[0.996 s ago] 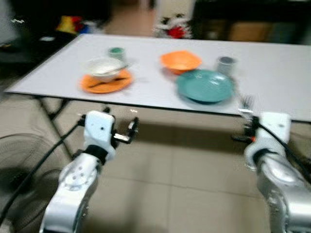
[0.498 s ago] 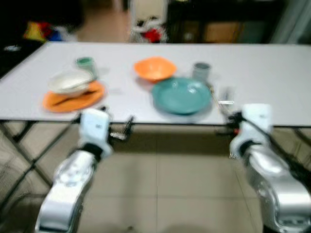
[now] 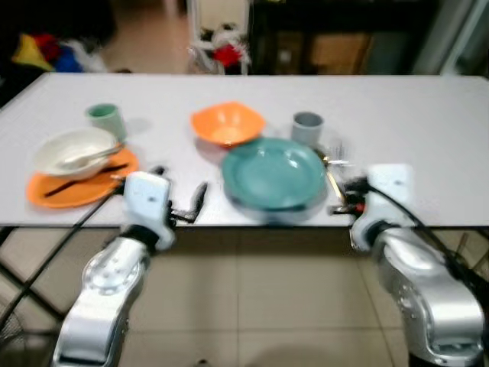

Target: Setting the table

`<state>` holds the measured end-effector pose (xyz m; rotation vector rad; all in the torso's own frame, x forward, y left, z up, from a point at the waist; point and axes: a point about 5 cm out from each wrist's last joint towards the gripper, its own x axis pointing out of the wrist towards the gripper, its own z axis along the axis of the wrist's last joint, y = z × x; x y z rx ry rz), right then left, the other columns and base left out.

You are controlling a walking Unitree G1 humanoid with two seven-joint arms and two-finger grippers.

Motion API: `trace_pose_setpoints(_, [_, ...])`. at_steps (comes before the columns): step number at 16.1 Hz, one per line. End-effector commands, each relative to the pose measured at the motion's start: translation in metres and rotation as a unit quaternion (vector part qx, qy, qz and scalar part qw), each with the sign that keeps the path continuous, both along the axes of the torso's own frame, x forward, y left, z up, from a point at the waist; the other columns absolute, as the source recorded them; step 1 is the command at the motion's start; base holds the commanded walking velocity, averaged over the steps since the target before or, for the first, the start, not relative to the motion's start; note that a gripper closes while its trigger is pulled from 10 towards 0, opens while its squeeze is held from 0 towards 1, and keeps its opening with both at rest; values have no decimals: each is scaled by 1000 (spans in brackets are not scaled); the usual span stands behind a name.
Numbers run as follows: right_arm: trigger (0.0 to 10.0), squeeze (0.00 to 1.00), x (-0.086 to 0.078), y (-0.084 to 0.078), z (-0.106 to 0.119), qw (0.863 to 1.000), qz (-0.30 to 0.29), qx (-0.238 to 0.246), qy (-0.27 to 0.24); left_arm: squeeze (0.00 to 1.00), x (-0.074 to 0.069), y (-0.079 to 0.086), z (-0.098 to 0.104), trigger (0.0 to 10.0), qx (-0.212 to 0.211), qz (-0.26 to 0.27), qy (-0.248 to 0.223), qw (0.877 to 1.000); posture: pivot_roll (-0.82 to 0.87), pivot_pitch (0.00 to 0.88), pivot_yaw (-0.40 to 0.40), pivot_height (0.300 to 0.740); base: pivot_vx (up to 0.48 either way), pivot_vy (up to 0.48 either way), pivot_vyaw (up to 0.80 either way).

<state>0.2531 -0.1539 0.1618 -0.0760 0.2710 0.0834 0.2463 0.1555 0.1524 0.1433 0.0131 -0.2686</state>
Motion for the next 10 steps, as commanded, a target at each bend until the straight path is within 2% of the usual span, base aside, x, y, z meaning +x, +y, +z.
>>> trace_pose_setpoints(1, [10000,0,0,-9,3,1000,-13,-6,-8,0,-1,-7,3,10000,-5,-14,-6,1000,85,0,24,740,405,0,0])
trace_pose_setpoints(10, [10000,0,0,0,1,1000,23,1,-2,0,-4,-5,2,10000,-2,-12,-5,1000,97,0,15,740,398,0,0])
